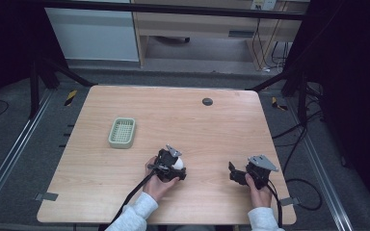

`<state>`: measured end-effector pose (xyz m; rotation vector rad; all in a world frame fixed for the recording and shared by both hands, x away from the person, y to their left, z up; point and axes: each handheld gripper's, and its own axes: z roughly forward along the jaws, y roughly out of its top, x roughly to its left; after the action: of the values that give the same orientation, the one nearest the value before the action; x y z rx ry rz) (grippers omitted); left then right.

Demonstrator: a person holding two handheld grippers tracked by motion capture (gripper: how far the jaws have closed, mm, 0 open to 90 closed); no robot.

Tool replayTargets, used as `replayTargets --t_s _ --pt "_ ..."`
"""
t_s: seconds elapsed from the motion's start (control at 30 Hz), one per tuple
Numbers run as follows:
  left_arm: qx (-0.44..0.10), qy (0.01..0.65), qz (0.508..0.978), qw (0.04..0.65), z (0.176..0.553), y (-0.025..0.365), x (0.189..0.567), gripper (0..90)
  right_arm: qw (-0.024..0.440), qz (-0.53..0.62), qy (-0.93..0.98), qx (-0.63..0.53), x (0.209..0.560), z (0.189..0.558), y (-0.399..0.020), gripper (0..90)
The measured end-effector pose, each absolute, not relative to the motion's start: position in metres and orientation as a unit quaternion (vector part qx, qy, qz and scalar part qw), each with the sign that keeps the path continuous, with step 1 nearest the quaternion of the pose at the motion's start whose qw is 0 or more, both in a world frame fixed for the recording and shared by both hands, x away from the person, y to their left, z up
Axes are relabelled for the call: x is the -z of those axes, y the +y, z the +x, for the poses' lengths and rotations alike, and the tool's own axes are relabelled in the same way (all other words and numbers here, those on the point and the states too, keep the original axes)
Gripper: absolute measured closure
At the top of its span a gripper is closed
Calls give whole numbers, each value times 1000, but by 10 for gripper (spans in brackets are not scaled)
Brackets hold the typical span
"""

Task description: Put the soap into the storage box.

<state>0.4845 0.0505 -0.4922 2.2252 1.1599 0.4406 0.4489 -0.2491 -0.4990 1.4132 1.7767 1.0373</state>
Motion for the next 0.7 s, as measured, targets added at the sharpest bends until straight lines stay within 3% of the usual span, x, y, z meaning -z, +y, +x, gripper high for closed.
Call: replayTargets --t_s 0.7 --pt "-170 436 824 318 482 72 465 243 318 536 675 -396 499 449 -249 30"
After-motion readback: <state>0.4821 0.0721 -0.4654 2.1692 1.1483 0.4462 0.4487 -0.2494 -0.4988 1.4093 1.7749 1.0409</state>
